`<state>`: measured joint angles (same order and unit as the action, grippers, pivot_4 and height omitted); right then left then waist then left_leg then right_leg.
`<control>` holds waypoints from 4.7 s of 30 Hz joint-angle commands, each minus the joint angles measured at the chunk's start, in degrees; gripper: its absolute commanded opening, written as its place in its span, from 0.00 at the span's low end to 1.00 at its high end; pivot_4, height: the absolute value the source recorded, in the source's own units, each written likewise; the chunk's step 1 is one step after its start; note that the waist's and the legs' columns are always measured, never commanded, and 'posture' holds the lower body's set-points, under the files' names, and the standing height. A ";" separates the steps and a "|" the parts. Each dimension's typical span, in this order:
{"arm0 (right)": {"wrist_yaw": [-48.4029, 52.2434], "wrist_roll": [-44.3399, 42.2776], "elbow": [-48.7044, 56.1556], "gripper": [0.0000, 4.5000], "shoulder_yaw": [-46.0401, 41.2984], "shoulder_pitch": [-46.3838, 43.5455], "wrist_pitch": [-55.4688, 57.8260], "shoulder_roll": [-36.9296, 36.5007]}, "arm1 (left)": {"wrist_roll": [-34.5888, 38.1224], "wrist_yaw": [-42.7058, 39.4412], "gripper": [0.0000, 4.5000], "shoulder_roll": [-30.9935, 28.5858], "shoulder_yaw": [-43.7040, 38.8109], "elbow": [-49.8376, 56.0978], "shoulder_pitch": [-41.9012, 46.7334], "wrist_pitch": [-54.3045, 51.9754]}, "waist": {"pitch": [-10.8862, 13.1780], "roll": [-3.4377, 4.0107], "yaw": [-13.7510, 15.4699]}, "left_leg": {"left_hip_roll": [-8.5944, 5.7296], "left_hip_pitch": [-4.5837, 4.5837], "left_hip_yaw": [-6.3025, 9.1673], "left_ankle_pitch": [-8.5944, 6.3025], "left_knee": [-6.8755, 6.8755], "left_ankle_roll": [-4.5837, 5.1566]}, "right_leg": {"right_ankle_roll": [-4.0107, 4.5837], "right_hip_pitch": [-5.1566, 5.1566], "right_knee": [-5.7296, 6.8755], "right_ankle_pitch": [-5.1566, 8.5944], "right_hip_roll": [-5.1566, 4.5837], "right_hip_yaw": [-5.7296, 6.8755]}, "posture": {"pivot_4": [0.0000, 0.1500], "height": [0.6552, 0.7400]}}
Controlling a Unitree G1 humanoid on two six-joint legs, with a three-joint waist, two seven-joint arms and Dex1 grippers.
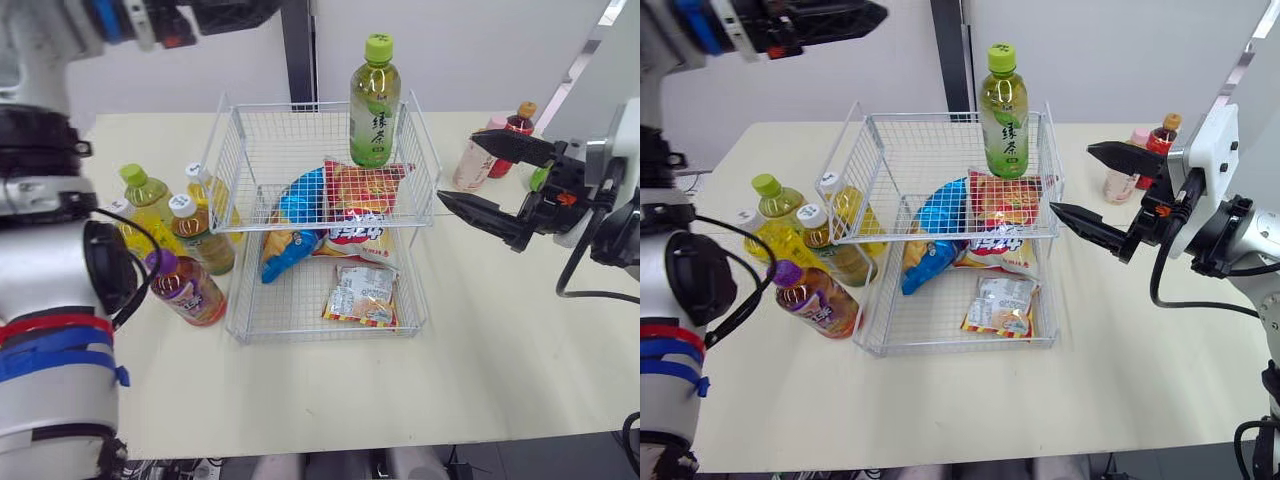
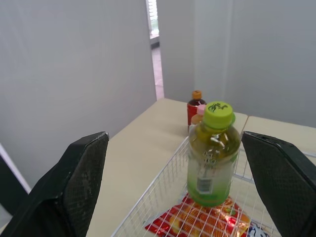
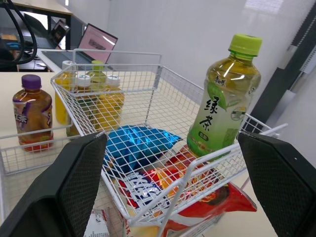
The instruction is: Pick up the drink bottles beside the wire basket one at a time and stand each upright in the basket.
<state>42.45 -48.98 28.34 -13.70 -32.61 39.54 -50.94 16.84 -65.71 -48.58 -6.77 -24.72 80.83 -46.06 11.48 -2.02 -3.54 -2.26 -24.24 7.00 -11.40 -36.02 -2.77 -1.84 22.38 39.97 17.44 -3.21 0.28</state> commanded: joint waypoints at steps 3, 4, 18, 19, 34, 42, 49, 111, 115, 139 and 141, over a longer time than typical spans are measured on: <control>7.62 -2.11 -3.13 1.00 4.11 -7.17 1.07 -0.58 | 2.77 0.88 0.99 -10.55 -7.51 9.62 -9.79 -2.86 | 0.01 0.01 0.01 | 0.04 0.02 0.01 0.00 -0.01 0.00 | 0.02 -0.02 0.02 0.01 0.06 0.09 | 1.00 1.00; 8.95 -2.09 -4.13 1.00 5.24 -8.82 1.22 -0.20 | 3.03 0.55 0.99 -12.75 -9.12 10.51 -12.86 -2.53 | 0.02 0.02 -0.05 | 0.07 0.03 0.00 0.00 -0.02 0.00 | 0.02 -0.02 0.02 0.01 0.07 0.08 | 1.00 1.00; 18.18 1.88 -9.89 1.00 13.30 -17.33 -0.79 6.65 | 5.89 0.40 0.99 -16.82 -46.05 23.19 -63.73 -5.88 | 0.01 0.02 0.81 | 0.11 0.23 0.06 -0.01 0.07 0.01 | 0.05 -0.09 0.00 0.00 -0.01 -0.02 | 1.00 1.00; 18.53 2.15 -9.94 1.00 13.50 -17.31 -0.95 6.90 | 6.68 0.31 0.99 -15.77 -47.26 24.03 -66.29 -6.21 | 0.02 0.03 0.92 | 0.10 0.25 0.05 -0.01 0.07 0.01 | 0.05 -0.10 0.01 0.00 -0.02 -0.07 | 1.00 1.00; 21.50 4.53 -8.97 1.00 14.01 -15.70 -1.94 8.04 | 11.73 21.65 0.99 -1.02 -34.99 29.74 -59.80 -3.01 | -0.01 -0.02 1.84 | 0.14 0.33 0.02 -0.01 0.04 0.00 | 0.18 -0.11 -0.01 -0.20 -0.14 -0.19 | 1.00 1.00; 22.26 4.62 -8.67 1.00 13.52 -15.20 -1.89 7.79 | 9.98 27.39 0.99 0.35 -27.29 25.52 -55.96 1.33 | -0.01 -0.02 1.57 | 0.25 0.37 -0.09 -0.01 0.07 0.00 | 0.19 -0.07 0.00 -0.21 0.00 -0.34 | 1.00 1.00; 23.02 4.67 -8.47 1.00 12.59 -13.88 -2.41 7.23 | 9.94 29.84 0.99 0.17 -24.78 22.91 -55.67 1.27 | -0.02 -0.02 1.70 | 0.19 0.37 -0.11 -0.01 0.05 0.00 | 0.18 -0.08 -0.01 -0.21 0.02 -0.38 | 1.00 1.00; 4.22 1.84 0.71 1.00 -0.44 -4.14 3.46 1.67 | -2.99 -2.34 0.31 13.52 11.52 -32.88 21.90 11.53 | 0.15 -0.25 0.04 | 0.01 -0.56 -1.05 -0.03 -0.04 0.08 | -0.25 1.03 0.11 -0.26 0.03 -0.99 | 1.00 1.00; 2.71 1.11 1.72 1.00 -1.25 -3.57 3.93 1.33 | -5.39 -2.19 0.31 16.05 11.90 -35.14 20.23 15.69 | 0.15 -0.25 0.17 | 0.00 -0.56 -1.06 -0.04 -0.05 0.09 | -0.26 1.03 0.13 -0.26 0.04 -1.00 | 1.00 1.00; 1.51 0.15 1.34 1.00 -0.29 -4.76 3.87 0.67 | -7.83 -8.45 1.00 11.05 9.06 -30.39 20.29 14.74 | 0.16 -0.25 0.19 | -0.01 -0.57 -1.02 -0.03 -0.10 0.09 | -0.27 1.00 0.15 -0.27 0.04 -0.96 | 1.00 1.00; 1.88 0.41 0.94 1.00 0.35 -5.30 3.52 0.86 | -7.48 -7.54 1.00 8.77 8.09 -28.58 19.93 13.57 | 0.15 -0.25 0.21 | -0.01 -0.56 -1.02 -0.03 -0.10 0.09 | -0.27 1.00 0.15 -0.27 0.04 -0.97 | 1.00 1.00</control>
<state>43.88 -48.70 28.85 -12.80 -36.74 44.27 -49.65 8.82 -73.83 -37.73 3.69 -56.31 99.57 -31.56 11.63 -2.28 -3.34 -2.28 -24.80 5.99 -11.43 -36.12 -2.68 -2.11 23.38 40.12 17.17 -3.17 -0.68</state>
